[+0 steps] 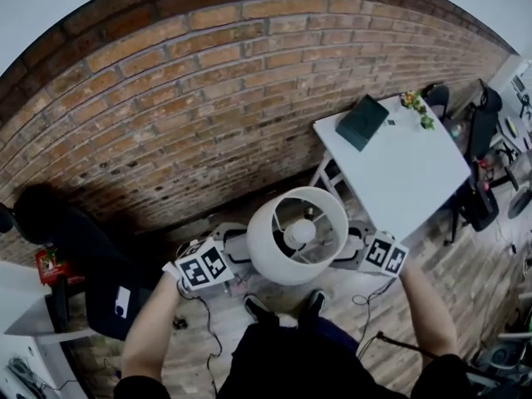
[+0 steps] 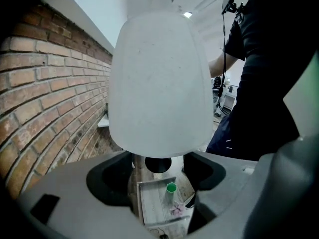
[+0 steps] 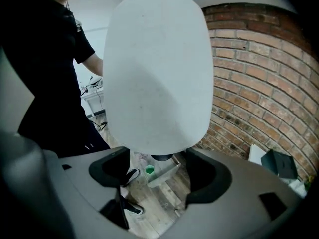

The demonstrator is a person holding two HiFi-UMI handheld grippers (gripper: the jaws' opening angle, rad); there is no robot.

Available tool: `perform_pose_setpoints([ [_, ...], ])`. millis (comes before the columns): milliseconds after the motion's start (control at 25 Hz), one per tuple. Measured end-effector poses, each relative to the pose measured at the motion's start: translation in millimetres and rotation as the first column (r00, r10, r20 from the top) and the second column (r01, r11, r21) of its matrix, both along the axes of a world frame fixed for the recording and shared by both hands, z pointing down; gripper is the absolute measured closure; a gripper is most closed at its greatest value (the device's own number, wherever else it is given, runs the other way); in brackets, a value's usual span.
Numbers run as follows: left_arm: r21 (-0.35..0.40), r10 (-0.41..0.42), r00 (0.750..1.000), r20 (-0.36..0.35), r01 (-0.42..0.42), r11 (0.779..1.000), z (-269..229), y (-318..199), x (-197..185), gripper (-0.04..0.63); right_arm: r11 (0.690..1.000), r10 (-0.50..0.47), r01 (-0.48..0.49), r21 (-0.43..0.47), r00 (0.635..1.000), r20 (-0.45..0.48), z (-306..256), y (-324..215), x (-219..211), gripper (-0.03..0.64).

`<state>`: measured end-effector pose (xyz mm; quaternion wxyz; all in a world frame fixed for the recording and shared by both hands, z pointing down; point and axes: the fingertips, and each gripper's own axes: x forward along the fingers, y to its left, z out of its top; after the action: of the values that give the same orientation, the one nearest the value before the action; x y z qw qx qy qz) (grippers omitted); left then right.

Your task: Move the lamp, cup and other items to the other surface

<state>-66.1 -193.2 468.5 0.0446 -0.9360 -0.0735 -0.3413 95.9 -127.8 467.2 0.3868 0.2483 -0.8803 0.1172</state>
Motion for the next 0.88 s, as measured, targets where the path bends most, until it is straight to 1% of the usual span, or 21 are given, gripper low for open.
perform_pose_setpoints([
  [240, 0.042, 0.019, 1.000, -0.003, -0.019, 0.999, -21, 17, 61, 0.278, 0.998, 0.046, -0.047, 0.045, 0.999, 0.024, -25, 26, 58, 0.258],
  [400, 0.060, 0.015, 1.000, -0.001, -0.015, 0.998, -36, 44, 110, 0.278, 0.997, 0.028, -0.028, 0.066, 1.000, 0.011, -38, 52, 106, 0.258],
  [560, 0.088, -0.001, 1.000, 0.009, 0.000, 0.996, -49, 68, 162, 0.278, 0.996, 0.031, -0.032, 0.080, 0.999, 0.021, -49, 77, 160, 0.258],
  [760, 0.135, -0.037, 0.999, 0.014, 0.035, 0.990, -59, 83, 225, 0.278, 0.994, 0.028, -0.034, 0.103, 0.998, 0.058, -62, 94, 223, 0.258],
  [880, 0.151, -0.055, 0.998, 0.009, 0.053, 0.987, -62, 91, 259, 0.278, 0.994, 0.033, -0.040, 0.106, 0.997, 0.066, -66, 102, 258, 0.258],
])
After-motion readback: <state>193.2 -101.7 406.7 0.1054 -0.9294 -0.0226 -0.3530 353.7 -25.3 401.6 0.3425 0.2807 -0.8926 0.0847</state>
